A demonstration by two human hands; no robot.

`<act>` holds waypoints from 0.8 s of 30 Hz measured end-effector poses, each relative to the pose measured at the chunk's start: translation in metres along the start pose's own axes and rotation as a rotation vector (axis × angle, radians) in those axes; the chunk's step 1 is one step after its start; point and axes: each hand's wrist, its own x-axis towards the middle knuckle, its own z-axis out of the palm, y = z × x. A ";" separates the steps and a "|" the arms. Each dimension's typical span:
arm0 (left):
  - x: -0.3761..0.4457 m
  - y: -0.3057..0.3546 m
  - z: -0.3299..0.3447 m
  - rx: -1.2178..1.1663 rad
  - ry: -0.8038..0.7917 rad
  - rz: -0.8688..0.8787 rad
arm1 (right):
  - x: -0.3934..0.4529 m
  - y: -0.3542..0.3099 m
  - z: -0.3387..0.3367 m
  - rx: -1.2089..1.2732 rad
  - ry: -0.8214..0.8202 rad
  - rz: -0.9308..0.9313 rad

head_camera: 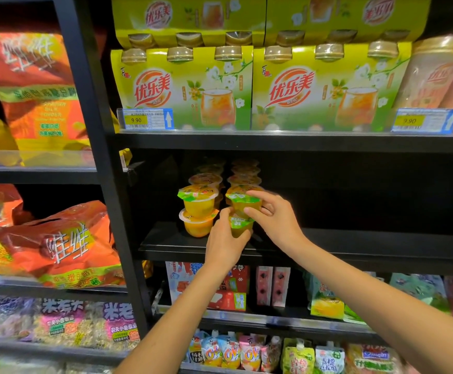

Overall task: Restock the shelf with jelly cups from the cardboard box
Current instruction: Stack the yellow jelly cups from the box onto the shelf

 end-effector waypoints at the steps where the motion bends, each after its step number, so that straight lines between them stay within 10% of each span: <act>1: 0.000 0.000 0.000 0.000 -0.005 -0.002 | 0.000 0.000 0.000 0.001 -0.002 0.001; 24: -0.048 0.003 -0.023 0.202 0.020 0.099 | -0.031 -0.006 -0.020 -0.119 0.110 0.074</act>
